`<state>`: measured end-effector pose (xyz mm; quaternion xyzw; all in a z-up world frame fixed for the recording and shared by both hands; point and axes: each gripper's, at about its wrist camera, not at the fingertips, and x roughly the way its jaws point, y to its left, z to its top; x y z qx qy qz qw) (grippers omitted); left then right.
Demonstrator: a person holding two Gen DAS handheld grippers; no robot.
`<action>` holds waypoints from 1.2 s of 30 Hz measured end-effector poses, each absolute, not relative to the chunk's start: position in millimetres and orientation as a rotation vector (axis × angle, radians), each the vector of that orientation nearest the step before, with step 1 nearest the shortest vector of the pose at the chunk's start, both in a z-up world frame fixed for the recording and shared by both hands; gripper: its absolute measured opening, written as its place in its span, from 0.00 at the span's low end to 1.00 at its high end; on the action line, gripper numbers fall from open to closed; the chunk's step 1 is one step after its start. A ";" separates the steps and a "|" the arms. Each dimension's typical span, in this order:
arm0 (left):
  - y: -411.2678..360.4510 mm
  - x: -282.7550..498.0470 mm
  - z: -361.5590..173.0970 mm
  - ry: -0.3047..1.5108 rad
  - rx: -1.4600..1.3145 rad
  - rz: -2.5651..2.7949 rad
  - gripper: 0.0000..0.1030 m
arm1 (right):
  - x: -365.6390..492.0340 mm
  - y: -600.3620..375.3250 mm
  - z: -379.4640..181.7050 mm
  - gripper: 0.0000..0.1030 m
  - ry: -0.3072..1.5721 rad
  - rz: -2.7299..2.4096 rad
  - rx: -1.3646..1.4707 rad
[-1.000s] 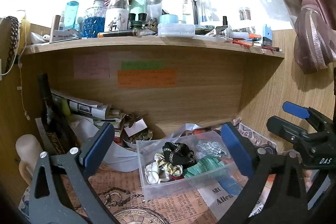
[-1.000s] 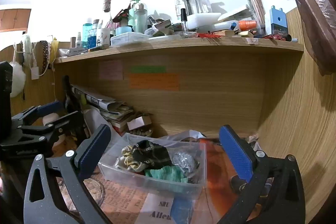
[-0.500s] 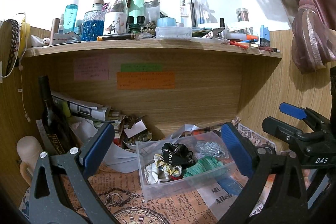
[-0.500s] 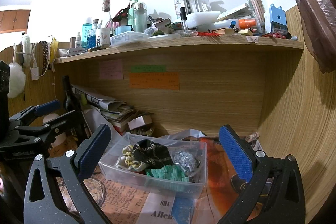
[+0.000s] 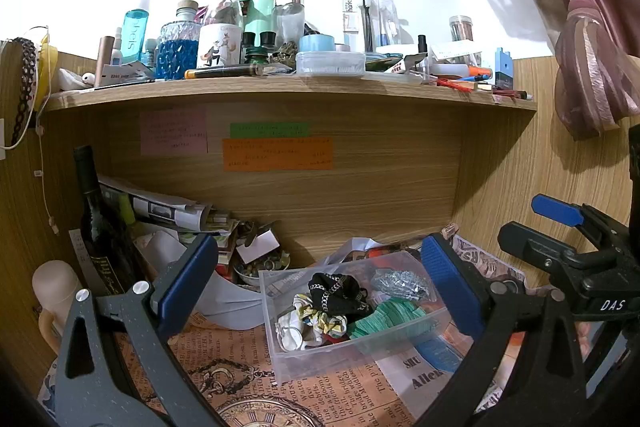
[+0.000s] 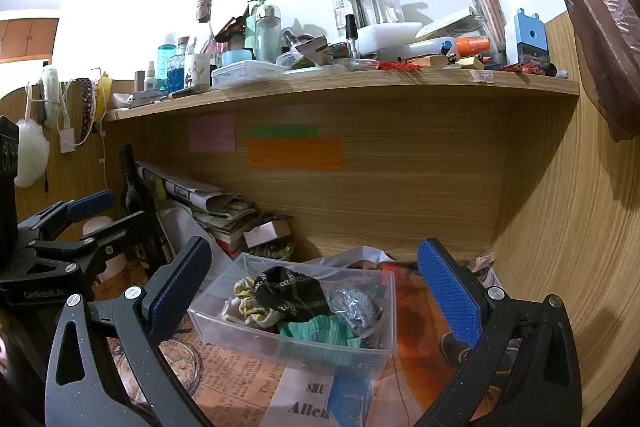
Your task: Organize soft objects
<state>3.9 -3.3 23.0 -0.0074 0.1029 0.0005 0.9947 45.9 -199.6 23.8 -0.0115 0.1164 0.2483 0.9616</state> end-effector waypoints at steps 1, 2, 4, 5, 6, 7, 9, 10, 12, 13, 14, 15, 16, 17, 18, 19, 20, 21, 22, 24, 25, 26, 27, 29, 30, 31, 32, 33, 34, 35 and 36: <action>-3.3 3.9 22.9 0.206 -0.016 0.002 1.00 | 46.0 -199.5 23.8 1.00 0.236 0.504 -0.023; -2.9 4.0 22.7 0.207 -0.016 0.001 1.00 | 45.9 -199.0 23.8 1.00 0.236 0.502 -0.023; -2.6 3.7 22.7 0.207 -0.017 0.000 1.00 | 45.5 -199.2 23.9 1.00 0.236 0.503 -0.024; -2.6 3.4 22.8 0.208 -0.019 0.001 1.00 | 45.7 -198.6 23.8 1.00 0.235 0.502 -0.023; -2.3 3.4 22.7 0.208 -0.018 0.000 1.00 | 45.7 -198.3 23.8 1.00 0.236 0.502 -0.023; -2.0 3.5 22.6 0.208 -0.018 0.000 1.00 | 45.4 -198.3 23.8 1.00 0.236 0.503 -0.024; -1.3 3.8 22.4 0.208 -0.018 -0.002 1.00 | 45.3 -197.3 23.4 1.00 0.236 0.505 -0.027; -2.0 3.8 22.5 0.208 -0.017 0.000 1.00 | 45.1 -197.4 23.3 1.00 0.236 0.505 -0.027; -2.7 3.7 22.7 0.210 -0.018 0.000 1.00 | 45.3 -197.1 23.3 1.00 0.237 0.507 -0.028; -2.7 3.8 22.7 0.212 -0.019 -0.004 1.00 | 45.2 -197.0 23.3 1.00 0.237 0.506 -0.028; -2.9 4.2 22.3 0.215 -0.021 -0.004 1.00 | 45.2 -197.0 23.3 1.00 0.236 0.506 -0.029; -2.9 4.5 22.1 0.216 -0.022 -0.005 1.00 | 45.6 -197.0 23.4 1.00 0.237 0.507 -0.028; -2.9 5.0 21.9 0.219 -0.023 -0.006 1.00 | 45.6 -197.0 23.3 1.00 0.237 0.506 -0.028; -2.8 5.5 21.7 0.221 -0.024 -0.005 1.00 | 45.5 -197.1 23.2 1.00 0.238 0.506 -0.028; -2.6 5.8 21.6 0.222 -0.026 -0.005 1.00 | 45.9 -197.4 23.3 1.00 0.238 0.508 -0.028; -2.5 6.2 21.4 0.222 -0.028 -0.006 1.00 | 45.6 -197.4 23.2 1.00 0.238 0.508 -0.028; -2.2 6.4 21.3 0.221 -0.028 -0.006 1.00 | 46.4 -196.5 22.6 1.00 0.240 0.509 -0.029; -2.4 6.5 21.1 0.222 -0.028 -0.006 1.00 | 46.4 -196.5 22.7 1.00 0.240 0.508 -0.029; -2.3 6.4 21.4 0.223 -0.028 -0.006 1.00 | 46.2 -196.6 22.5 1.00 0.241 0.508 -0.029; -3.1 6.2 21.5 0.223 -0.029 -0.004 1.00 | 47.3 -196.5 22.2 1.00 0.241 0.511 -0.030; -2.9 6.4 21.2 0.225 -0.030 -0.006 1.00 | 47.1 -196.6 22.2 1.00 0.241 0.511 -0.029; -2.8 6.6 20.9 0.226 -0.029 -0.008 1.00 | 47.0 -196.6 22.1 1.00 0.242 0.511 -0.029; -2.6 7.0 20.6 0.227 -0.029 -0.009 1.00 | 47.1 -196.6 22.2 1.00 0.242 0.511 -0.029; -2.6 7.4 20.4 0.228 -0.028 -0.009 1.00 | 47.0 -196.5 21.9 1.00 0.244 0.512 -0.030; -2.8 7.6 20.0 0.228 -0.028 -0.010 1.00 | 47.5 -196.3 21.8 1.00 0.244 0.512 -0.030; -2.8 7.9 19.7 0.229 -0.029 -0.012 1.00 | 47.6 -196.0 21.3 1.00 0.245 0.512 -0.030; -2.6 8.2 19.3 0.230 -0.031 -0.017 1.00 | 48.1 -195.7 20.7 1.00 0.247 0.513 -0.030; -2.5 8.5 19.0 0.232 -0.032 -0.021 1.00 | 48.8 -195.5 20.3 1.00 0.248 0.513 -0.030; -2.3 9.0 18.5 0.234 -0.034 -0.025 1.00 | 49.2 -195.3 19.8 1.00 0.250 0.513 -0.030; -2.1 9.2 18.3 0.235 -0.035 -0.026 1.00 | 49.4 -194.8 19.1 1.00 0.253 0.513 -0.029; -2.3 9.6 17.5 0.237 -0.036 -0.027 1.00 | 50.0 -194.7 18.2 1.00 0.256 0.514 -0.029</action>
